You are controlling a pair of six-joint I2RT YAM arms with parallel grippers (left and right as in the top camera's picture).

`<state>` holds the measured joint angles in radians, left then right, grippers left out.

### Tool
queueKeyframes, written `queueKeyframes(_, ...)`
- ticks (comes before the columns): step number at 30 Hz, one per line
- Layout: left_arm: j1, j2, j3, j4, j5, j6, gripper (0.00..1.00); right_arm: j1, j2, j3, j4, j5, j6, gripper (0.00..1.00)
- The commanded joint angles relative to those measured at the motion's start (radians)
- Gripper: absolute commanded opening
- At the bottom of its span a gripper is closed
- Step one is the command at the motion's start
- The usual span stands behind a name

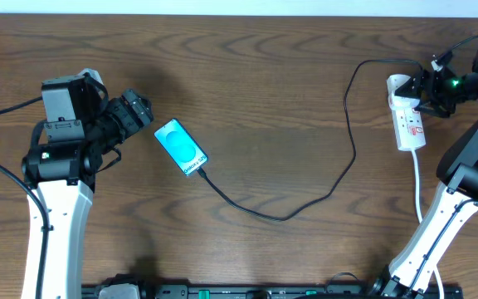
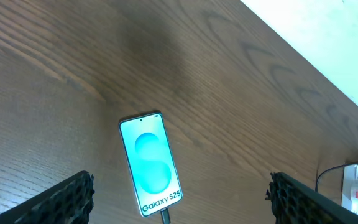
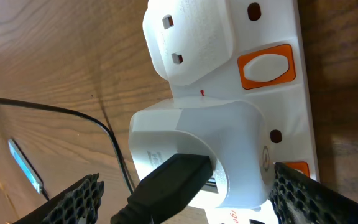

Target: Plug charger to phone and switch on socket

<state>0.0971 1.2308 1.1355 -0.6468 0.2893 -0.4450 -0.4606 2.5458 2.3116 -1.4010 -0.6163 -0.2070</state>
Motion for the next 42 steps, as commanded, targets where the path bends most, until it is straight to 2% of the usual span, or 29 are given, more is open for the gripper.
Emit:
queueKeyframes(1, 0.003, 0.004, 0.000, 0.000, 0.008, -0.005, 0.91, 0.056, 0.026, -0.010, -0.005, -0.032, 0.012, 0.85)
queueKeyframes(42, 0.003, 0.004, 0.000, 0.000, 0.008, -0.005, 0.91, 0.055, 0.026, -0.072, 0.027, -0.010, 0.011, 0.85)
